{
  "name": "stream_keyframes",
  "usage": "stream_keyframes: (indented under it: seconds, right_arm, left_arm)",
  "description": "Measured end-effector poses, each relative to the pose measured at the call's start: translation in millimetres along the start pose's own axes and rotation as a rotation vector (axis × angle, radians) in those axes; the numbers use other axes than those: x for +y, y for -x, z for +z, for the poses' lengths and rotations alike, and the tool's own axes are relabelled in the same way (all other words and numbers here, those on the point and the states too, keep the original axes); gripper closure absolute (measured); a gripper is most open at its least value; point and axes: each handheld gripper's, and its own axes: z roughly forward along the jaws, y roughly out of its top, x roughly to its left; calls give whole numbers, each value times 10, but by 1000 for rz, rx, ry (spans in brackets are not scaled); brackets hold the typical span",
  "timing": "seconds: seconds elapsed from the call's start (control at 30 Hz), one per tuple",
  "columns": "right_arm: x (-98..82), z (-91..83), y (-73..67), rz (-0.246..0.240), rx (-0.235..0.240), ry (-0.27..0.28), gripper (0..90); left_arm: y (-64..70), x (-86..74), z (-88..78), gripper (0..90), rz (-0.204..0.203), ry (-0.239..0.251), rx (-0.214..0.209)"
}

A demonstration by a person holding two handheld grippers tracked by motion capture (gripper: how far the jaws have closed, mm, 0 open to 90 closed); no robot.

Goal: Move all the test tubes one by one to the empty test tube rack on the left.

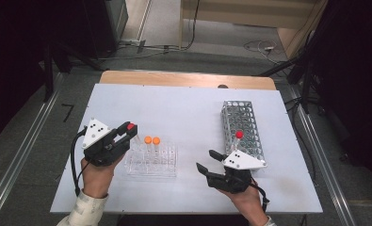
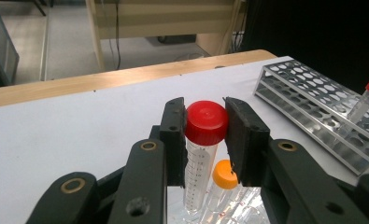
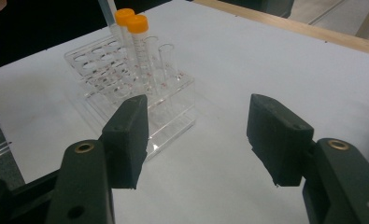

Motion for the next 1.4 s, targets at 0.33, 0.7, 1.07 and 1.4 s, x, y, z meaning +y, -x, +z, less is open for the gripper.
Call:
stream_keyframes:
  seconds: [0.33, 0.7, 1.07, 1.4]
  right_arm:
    - [-1, -3, 2, -1, 1, -1, 366]
    - [0, -13, 7, 3, -2, 2, 367]
    - [-3, -12, 3, 2, -3, 0, 367]
    - [-6, -10, 5, 1, -4, 0, 367]
  left_arm:
    - [85, -55, 53, 702, 50, -20, 19]
    - [103, -144, 124, 701, 51, -44, 29]
    - [72, -244, 177, 698, 29, -79, 21]
    - [64, -284, 200, 687, 21, -98, 17]
